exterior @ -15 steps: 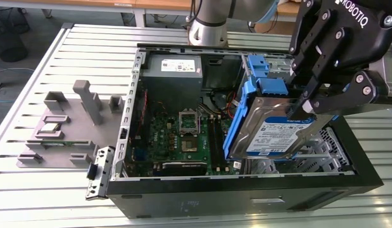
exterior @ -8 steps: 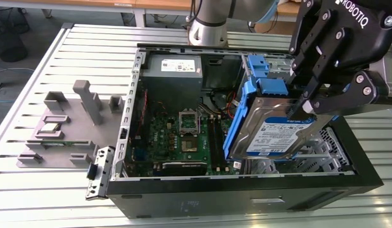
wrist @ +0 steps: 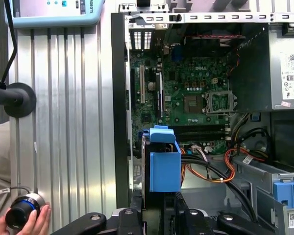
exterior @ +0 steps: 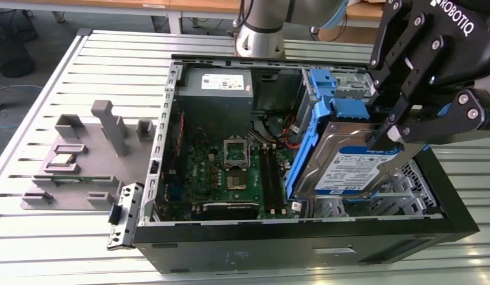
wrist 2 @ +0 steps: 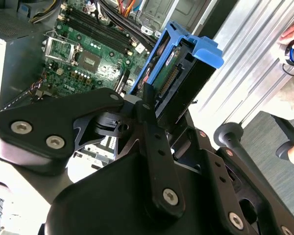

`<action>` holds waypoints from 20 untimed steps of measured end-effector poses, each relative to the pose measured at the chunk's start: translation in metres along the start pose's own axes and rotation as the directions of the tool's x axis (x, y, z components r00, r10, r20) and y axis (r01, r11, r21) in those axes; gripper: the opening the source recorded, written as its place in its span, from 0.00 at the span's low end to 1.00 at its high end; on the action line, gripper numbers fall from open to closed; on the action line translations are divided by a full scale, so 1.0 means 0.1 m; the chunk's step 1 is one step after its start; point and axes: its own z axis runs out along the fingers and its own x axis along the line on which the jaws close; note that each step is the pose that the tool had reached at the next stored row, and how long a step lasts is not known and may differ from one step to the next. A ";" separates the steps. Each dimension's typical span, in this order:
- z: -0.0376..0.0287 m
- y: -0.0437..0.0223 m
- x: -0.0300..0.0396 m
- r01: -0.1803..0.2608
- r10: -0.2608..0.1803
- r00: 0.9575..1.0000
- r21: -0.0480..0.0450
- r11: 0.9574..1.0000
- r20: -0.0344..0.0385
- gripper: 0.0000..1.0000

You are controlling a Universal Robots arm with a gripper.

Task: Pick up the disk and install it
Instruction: 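Insert the disk into the insertion slot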

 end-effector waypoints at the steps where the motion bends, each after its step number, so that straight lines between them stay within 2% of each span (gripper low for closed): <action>1: 0.000 0.000 0.000 0.000 0.000 1.000 0.000 1.000 0.000 0.35; 7: 0.000 -0.010 -0.001 0.000 0.000 1.000 0.000 1.000 0.000 0.35; 17: 0.003 -0.168 -0.012 0.000 0.000 1.000 0.000 1.000 0.000 0.35; 20: 0.003 -0.175 -0.012 0.000 0.000 1.000 0.000 1.000 0.000 0.35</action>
